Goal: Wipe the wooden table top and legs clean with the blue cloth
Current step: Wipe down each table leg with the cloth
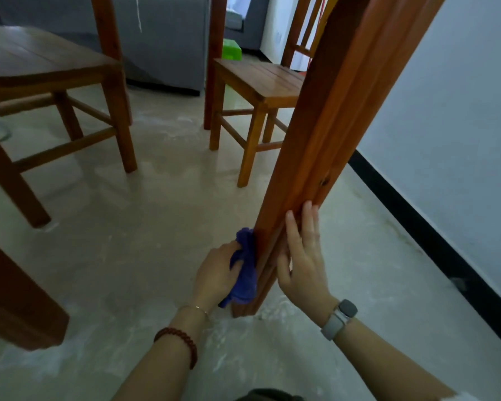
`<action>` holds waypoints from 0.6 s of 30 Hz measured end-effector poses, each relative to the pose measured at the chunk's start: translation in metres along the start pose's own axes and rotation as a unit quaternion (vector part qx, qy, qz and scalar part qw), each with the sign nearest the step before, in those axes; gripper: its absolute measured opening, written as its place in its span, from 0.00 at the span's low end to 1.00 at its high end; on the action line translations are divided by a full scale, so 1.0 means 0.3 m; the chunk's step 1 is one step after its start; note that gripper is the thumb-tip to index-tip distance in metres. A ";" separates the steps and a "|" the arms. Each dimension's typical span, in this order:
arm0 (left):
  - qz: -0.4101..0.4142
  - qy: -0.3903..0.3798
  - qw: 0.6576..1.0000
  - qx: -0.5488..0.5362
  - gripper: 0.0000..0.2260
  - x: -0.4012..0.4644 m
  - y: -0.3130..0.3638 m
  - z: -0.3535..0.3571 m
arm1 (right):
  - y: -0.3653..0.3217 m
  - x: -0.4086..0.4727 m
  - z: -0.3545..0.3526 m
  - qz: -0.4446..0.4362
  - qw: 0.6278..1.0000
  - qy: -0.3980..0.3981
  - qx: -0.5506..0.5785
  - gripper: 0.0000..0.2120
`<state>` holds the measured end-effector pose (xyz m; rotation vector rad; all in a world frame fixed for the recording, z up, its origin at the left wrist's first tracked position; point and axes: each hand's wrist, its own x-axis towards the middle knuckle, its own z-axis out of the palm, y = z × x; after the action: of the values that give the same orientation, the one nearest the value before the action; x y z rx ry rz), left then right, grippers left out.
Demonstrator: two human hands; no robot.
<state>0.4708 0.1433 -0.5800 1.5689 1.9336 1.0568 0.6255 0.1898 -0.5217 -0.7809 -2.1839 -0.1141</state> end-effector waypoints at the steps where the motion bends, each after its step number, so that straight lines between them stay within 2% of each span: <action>1: -0.014 -0.024 1.000 0.008 0.11 -0.019 -0.023 0.016 | 0.000 -0.022 0.004 -0.006 1.000 -0.020 -0.005 0.34; 4: -0.039 -0.109 0.989 0.096 0.12 -0.073 -0.087 0.039 | -0.007 -0.098 0.018 -0.029 0.996 -0.078 -0.035 0.27; 6: -0.054 -0.121 0.984 0.115 0.14 -0.082 -0.118 -0.003 | -0.037 -0.137 0.012 -0.053 0.994 -0.099 -0.005 0.23; 9: -0.078 -0.076 0.991 0.074 0.13 -0.073 -0.102 -0.135 | -0.103 -0.134 0.007 -0.060 0.981 -0.161 0.090 0.21; 12: -0.070 0.008 0.997 0.005 0.14 -0.086 -0.038 -0.277 | -0.196 -0.041 0.037 0.049 0.955 -0.200 0.211 0.21; 15: -0.066 0.105 0.991 -0.041 0.10 -0.147 0.035 -0.404 | -0.294 0.079 0.086 0.161 0.900 -0.240 0.325 0.29; 18: -0.079 0.179 0.979 -0.047 0.10 -0.245 0.067 -0.534 | -0.413 0.176 0.131 0.287 0.786 -0.281 0.469 0.40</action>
<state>0.3852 0.0284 -0.4752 1.2124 2.1599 1.4148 0.5032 0.1290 -0.4897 -0.8703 -1.9902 1.5708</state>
